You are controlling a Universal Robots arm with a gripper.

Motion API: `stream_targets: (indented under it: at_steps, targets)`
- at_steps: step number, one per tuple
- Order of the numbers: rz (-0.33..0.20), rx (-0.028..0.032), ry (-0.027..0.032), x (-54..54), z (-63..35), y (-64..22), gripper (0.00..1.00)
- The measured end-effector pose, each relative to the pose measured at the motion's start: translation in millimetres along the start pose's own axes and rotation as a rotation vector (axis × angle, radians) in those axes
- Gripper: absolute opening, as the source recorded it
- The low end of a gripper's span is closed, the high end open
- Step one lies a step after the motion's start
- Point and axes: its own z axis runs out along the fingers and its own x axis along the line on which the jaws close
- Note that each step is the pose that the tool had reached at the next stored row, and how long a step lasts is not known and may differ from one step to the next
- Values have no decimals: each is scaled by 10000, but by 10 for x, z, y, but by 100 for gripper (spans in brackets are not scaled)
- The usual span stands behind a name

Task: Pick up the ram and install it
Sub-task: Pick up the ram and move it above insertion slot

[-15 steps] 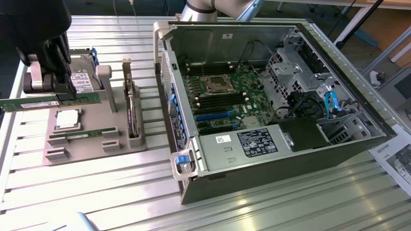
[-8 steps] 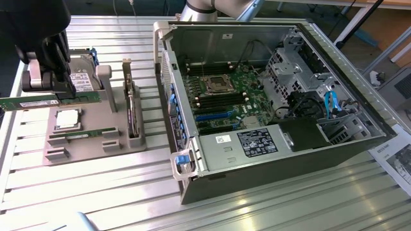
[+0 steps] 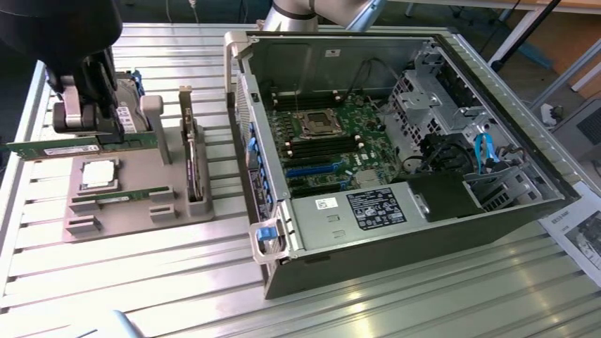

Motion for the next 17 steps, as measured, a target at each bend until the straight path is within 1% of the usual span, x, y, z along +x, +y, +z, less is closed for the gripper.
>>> stream_targets:
  at_steps: [4, 5, 8, 14, 16, 17]
  targets:
    - [0, 0, 0, -1, -3, -108, 12]
    - [0, 0, 0, -1, -5, -157, 12]
    - [0, 0, 0, -2, -7, -248, 12]
    - [1, 0, -1, -3, -12, -385, 12]
    - [0, 0, 0, -4, -15, -480, 12]
    - [0, -1, 0, -4, -16, -511, 12]
